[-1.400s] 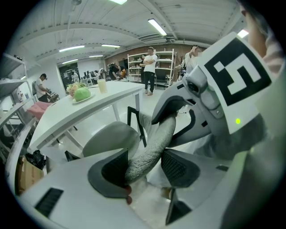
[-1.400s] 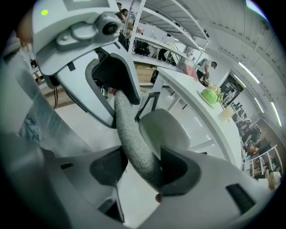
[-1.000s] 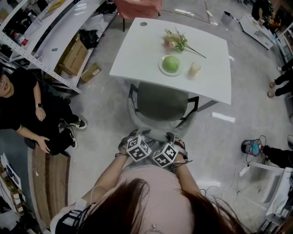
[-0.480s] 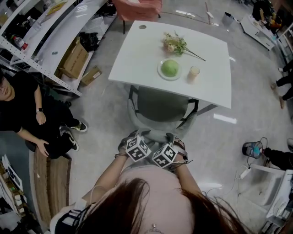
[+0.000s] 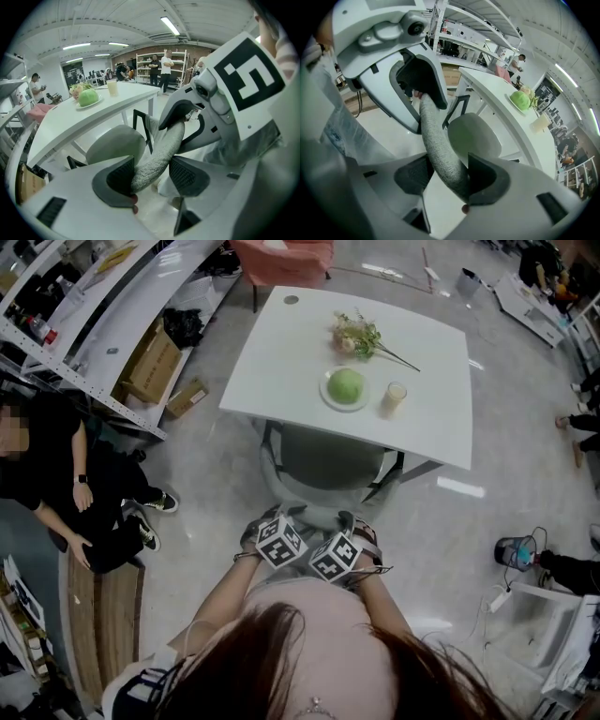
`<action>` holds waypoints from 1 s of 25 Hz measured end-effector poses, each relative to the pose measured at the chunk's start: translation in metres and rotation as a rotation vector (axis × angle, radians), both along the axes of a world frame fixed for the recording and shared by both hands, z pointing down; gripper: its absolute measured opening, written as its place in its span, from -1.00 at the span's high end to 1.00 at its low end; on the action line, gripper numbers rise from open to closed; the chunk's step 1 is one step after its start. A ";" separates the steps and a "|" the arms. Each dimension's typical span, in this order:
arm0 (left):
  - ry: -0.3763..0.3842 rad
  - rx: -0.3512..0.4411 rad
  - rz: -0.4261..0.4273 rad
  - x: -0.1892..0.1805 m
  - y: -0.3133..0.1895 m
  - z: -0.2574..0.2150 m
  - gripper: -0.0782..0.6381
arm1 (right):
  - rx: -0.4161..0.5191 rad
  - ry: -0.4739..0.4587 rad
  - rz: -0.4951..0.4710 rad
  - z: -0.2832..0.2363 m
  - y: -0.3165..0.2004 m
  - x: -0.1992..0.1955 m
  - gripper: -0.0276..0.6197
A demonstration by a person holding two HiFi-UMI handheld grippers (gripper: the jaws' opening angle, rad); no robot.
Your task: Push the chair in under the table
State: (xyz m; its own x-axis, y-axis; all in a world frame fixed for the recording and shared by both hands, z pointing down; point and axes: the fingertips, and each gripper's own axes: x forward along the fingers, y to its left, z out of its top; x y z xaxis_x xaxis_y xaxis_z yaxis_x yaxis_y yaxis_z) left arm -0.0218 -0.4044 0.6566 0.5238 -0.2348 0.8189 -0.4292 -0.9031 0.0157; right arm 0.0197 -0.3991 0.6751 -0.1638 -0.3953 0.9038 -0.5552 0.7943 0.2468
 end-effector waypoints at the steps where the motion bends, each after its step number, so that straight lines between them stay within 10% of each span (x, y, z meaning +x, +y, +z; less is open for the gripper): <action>1: 0.000 0.002 -0.001 0.001 -0.002 0.000 0.13 | 0.005 0.001 -0.002 0.000 -0.003 0.001 0.20; 25: 0.008 0.005 -0.011 0.012 -0.049 0.000 0.13 | 0.026 -0.004 -0.020 0.000 -0.049 0.012 0.20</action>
State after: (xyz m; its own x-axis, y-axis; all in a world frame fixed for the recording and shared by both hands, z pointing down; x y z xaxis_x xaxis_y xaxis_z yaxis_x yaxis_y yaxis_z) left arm -0.0093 -0.4530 0.6564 0.5275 -0.2451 0.8134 -0.4392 -0.8983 0.0141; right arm 0.0318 -0.4483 0.6748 -0.1758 -0.4155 0.8925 -0.5399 0.7988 0.2655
